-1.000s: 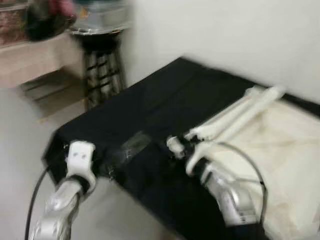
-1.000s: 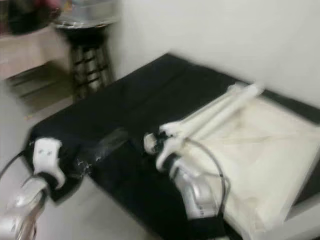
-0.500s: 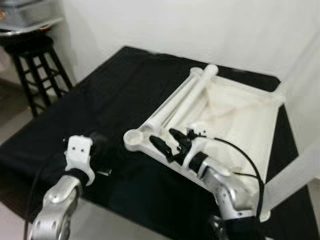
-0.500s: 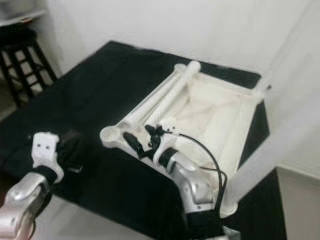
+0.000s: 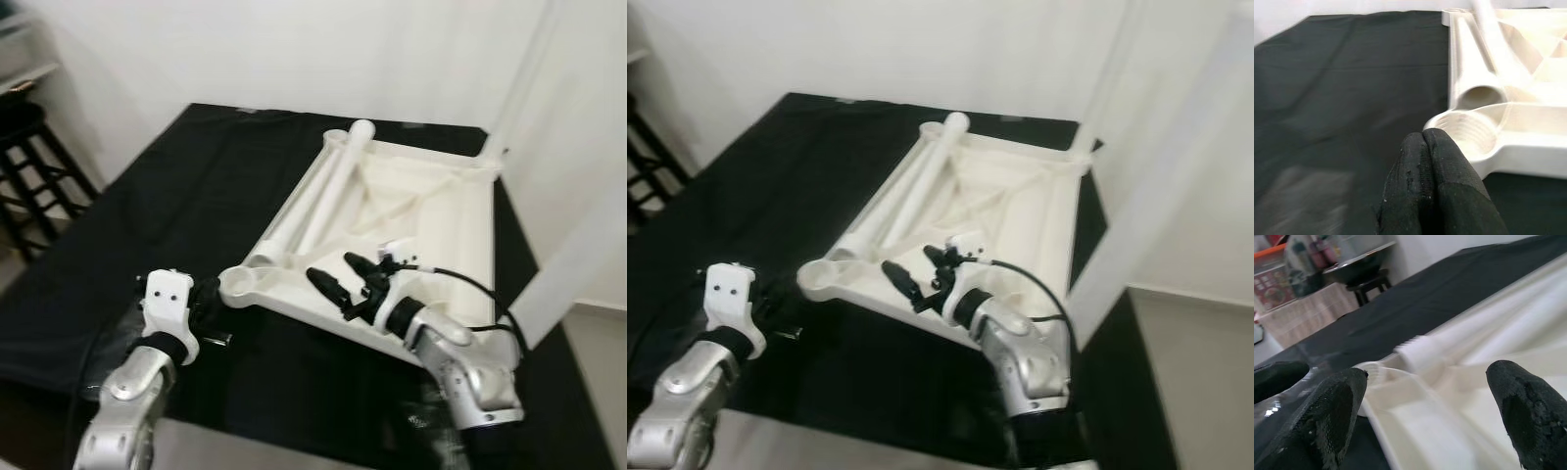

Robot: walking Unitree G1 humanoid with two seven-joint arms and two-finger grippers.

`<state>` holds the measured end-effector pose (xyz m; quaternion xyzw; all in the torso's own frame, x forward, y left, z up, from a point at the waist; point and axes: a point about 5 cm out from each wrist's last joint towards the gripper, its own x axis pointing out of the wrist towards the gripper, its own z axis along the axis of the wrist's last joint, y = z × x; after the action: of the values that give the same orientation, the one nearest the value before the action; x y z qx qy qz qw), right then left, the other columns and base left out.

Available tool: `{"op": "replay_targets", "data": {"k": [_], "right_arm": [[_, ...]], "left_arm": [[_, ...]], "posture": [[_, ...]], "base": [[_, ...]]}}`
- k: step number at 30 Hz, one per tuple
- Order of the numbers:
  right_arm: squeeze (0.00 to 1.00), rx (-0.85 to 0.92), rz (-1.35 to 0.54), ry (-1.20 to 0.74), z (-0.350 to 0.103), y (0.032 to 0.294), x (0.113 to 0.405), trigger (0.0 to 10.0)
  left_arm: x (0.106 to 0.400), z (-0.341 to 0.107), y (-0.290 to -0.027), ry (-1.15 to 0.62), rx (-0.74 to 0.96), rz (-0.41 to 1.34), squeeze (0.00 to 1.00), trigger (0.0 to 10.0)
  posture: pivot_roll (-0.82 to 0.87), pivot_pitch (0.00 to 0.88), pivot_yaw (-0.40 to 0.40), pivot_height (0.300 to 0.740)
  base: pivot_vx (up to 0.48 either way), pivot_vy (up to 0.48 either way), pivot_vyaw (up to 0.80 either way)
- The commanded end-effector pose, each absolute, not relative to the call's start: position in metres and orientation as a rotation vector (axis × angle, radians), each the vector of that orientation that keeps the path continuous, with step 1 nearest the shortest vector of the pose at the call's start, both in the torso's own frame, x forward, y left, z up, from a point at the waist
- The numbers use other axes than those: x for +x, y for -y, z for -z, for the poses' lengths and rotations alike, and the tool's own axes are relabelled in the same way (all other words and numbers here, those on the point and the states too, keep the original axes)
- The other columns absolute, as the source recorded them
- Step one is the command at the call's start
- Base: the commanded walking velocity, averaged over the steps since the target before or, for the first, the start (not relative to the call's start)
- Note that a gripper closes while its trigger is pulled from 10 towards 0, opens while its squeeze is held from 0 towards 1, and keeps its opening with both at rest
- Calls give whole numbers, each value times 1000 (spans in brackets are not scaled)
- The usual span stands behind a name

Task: Building children table

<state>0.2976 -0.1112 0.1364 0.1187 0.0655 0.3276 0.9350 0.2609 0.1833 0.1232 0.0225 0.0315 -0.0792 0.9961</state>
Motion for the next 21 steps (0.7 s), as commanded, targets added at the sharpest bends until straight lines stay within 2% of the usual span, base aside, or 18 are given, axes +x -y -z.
{"op": "replay_targets", "data": {"k": [1, 8, 9, 10, 12, 13, 15, 18, 21], "right_arm": [[0, 260, -691, -124, -137, 107, 296, 10000], [0, 174, -769, -116, -140, 104, 293, 10000], [0, 88, -800, -102, -143, 104, 293, 10000], [0, 88, -800, -102, -143, 104, 293, 10000], [0, -141, -866, -109, -147, 115, 297, 10000], [0, -141, -866, -109, -147, 115, 297, 10000], [0, -350, -872, -140, -162, 140, 313, 10000], [0, -434, -860, -159, -168, 151, 319, 10000], [0, -673, -883, -308, -174, 184, 334, 10000]], "left_arm": [[259, -118, -189, -93, 57, 141, 0, 10000], [260, -119, -188, -84, 60, 140, 0, 10000], [260, -120, -189, -78, 57, 140, 0, 10000], [260, -120, -189, -78, 57, 140, 0, 10000], [259, -122, -187, -61, 64, 153, 0, 10000], [259, -122, -187, -61, 64, 153, 0, 10000], [258, -124, -184, -52, 69, 186, 0, 10000], [258, -124, -182, -50, 68, 198, 0, 10000], [256, -126, -178, -38, 61, 226, 0, 10000]], "posture": [[-17, 66, -23, 740], [-9, 66, -16, 740], [-7, 66, -16, 740], [-7, 66, -16, 740], [-6, 67, -16, 740], [-6, 67, -16, 740], [-7, 72, -22, 740], [-10, 72, -24, 740], [-3, 78, -41, 740]], "base": [[0, 480, 0], [0, 480, 0], [0, 0, 0], [0, 0, 0], [0, 0, 0], [0, 0, 0], [0, 0, 0], [0, 0, 0], [0, 0, 0]]}}
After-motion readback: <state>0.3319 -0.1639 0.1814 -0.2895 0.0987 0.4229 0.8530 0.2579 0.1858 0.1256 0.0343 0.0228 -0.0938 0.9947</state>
